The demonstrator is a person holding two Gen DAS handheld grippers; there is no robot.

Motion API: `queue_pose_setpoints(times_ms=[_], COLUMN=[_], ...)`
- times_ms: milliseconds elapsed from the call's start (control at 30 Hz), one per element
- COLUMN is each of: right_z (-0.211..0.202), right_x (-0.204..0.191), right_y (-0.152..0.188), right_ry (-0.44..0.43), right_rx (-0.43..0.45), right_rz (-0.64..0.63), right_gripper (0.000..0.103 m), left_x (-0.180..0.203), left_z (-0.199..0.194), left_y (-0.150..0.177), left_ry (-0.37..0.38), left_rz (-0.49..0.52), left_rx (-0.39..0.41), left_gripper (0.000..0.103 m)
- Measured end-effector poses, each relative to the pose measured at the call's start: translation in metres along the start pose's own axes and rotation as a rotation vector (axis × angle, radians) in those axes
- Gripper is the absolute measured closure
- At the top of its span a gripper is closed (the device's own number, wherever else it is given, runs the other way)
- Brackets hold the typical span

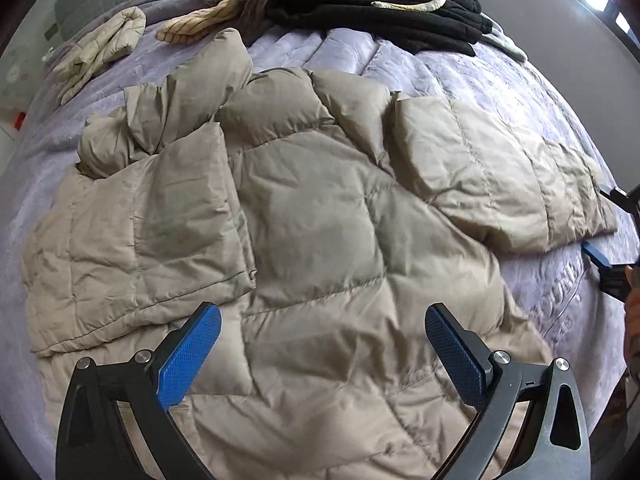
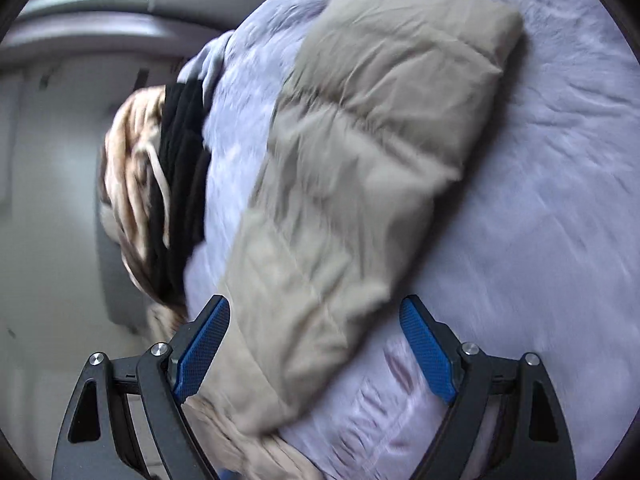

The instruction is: Fold large clothes

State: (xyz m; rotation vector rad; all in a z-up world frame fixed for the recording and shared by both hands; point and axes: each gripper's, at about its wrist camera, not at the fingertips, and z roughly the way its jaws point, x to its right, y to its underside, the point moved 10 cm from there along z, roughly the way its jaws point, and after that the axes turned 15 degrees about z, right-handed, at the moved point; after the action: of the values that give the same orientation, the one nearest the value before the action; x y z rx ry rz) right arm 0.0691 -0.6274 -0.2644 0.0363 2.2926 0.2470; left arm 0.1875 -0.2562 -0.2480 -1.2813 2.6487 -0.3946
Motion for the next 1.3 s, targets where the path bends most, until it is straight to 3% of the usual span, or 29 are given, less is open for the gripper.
queue_pose_setpoints(times_ms=[200,267,300,333,400,700,867,967,1133,1300], right_z=[0.018,0.024,0.028,0.032,0.035,0.019,0.025,0.036,0.067,0.118], right_x=[-0.013,-0.014,-0.012,-0.009,-0.006,-0.076,-0.136,-0.164,-0.2,-0.196], right_y=[-0.028,-0.03,-0.03,-0.03,-0.027,0.011,0.082,0.13,0.236,0.346], right_ry=[-0.139,-0.181,-0.203,-0.221,-0.253,-0.439,-0.46,-0.422,-0.299,-0.145], right_rx=[-0.045,-0.08,-0.103,-0.12,-0.134,-0.236,-0.353,-0.387,-0.404,-0.41], right_rz=[0.113,0.177,0.219,0.267,0.319,0.151,-0.07,-0.234,-0.606,-0.947], right_gripper=[0.019,0.034,0.051,0.076,0.097,0.097,0.097,0.097,0.097,0.097], left_x=[0.002,-0.001,-0.004,-0.006,-0.011,-0.073,-0.106,-0.126,-0.157,-0.203], left_z=[0.003,0.003,0.004,0.004,0.001,-0.024,-0.028,-0.03,-0.033,-0.036], left_y=[-0.002,0.0,0.001,0.002,0.004,0.01,0.022,0.033,0.054,0.08], left_ry=[-0.028,-0.029,-0.024,-0.018,-0.008,-0.147,-0.172,-0.19,-0.218,-0.236], left_rz=[-0.003,-0.02,-0.035,-0.045,-0.065,-0.108,-0.163,-0.19,-0.223,-0.288], left_rx=[-0.003,-0.006,-0.011,-0.014,-0.009,0.086,0.086,0.085,0.091,0.09], left_gripper=[0.001,0.001,0.001,0.001,0.001,0.001,0.001,0.001,0.001,0.001])
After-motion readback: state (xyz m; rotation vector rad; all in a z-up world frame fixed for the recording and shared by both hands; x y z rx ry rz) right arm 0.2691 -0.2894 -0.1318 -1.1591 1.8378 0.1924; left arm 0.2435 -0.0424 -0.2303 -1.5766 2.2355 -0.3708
